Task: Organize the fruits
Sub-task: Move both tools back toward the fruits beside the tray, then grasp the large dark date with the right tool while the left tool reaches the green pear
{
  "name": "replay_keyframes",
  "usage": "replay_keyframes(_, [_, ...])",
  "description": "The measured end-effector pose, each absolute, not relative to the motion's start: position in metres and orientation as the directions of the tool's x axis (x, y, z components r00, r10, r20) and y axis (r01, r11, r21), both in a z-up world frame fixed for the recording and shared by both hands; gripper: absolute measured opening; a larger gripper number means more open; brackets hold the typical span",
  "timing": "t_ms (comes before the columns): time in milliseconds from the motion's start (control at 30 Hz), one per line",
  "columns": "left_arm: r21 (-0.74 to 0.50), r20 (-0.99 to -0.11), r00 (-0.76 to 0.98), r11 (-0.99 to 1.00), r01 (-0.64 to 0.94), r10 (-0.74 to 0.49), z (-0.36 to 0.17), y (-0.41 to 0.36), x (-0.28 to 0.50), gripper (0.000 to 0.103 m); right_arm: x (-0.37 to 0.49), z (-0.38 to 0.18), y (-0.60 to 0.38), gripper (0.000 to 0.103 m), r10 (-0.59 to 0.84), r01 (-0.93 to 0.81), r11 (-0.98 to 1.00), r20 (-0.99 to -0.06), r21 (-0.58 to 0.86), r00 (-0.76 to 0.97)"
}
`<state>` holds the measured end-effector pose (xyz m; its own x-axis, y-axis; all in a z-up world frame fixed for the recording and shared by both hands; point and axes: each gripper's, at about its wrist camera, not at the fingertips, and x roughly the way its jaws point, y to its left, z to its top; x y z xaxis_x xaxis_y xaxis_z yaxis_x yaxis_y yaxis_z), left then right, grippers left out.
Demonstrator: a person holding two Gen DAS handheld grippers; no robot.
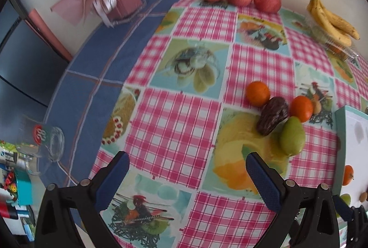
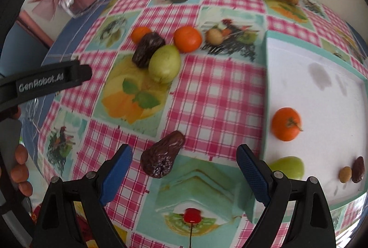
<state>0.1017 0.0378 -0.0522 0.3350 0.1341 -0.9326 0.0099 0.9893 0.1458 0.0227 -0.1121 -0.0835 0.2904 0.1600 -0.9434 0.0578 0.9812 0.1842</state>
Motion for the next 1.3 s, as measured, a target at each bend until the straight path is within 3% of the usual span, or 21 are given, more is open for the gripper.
replay_keyframes(233, [0.116, -0.944, 0.312, 0.993, 0.01, 0.107, -0.06, 0.038, 0.102, 0.102, 0.021, -0.1, -0.096, 0.091, 0.155, -0.042, 0.988, -0.963, 0.15, 0.218])
replay_keyframes(367, [0.111, -0.947, 0.303, 0.994, 0.005, 0.104, -0.062, 0.038, 0.103, 0.102, 0.022, -0.107, -0.094, 0.074, 0.129, -0.053, 0.991, -0.97, 0.121, 0.204])
replay_keyframes(567, [0.091, -0.959, 0.27, 0.996, -0.011, 0.09, -0.072, 0.04, 0.104, 0.102, 0.028, -0.111, -0.091, 0.071, 0.115, -0.07, 0.992, -0.966, 0.101, 0.231])
replay_keyframes(667, [0.095, -0.96, 0.264, 0.995, -0.009, 0.094, -0.074, 0.039, 0.104, 0.102, 0.031, -0.11, -0.087, 0.058, 0.098, -0.088, 0.993, -0.963, 0.079, 0.249])
replay_keyframes(1000, [0.08, -0.966, 0.243, 0.997, -0.023, 0.083, -0.079, 0.038, 0.105, 0.102, 0.038, -0.104, -0.103, 0.058, 0.099, -0.026, 0.995, -0.957, 0.096, 0.271])
replay_keyframes(1200, [-0.114, -0.971, 0.223, 0.986, -0.122, -0.085, -0.081, 0.049, 0.108, 0.101, 0.039, -0.085, -0.132, 0.057, 0.075, 0.094, 0.989, -0.934, 0.114, 0.35])
replay_keyframes(1300, [-0.124, -0.965, 0.248, 0.984, -0.128, -0.089, -0.077, 0.048, 0.109, 0.096, 0.041, -0.073, -0.143, 0.057, 0.049, 0.14, 0.984, -0.917, 0.113, 0.395])
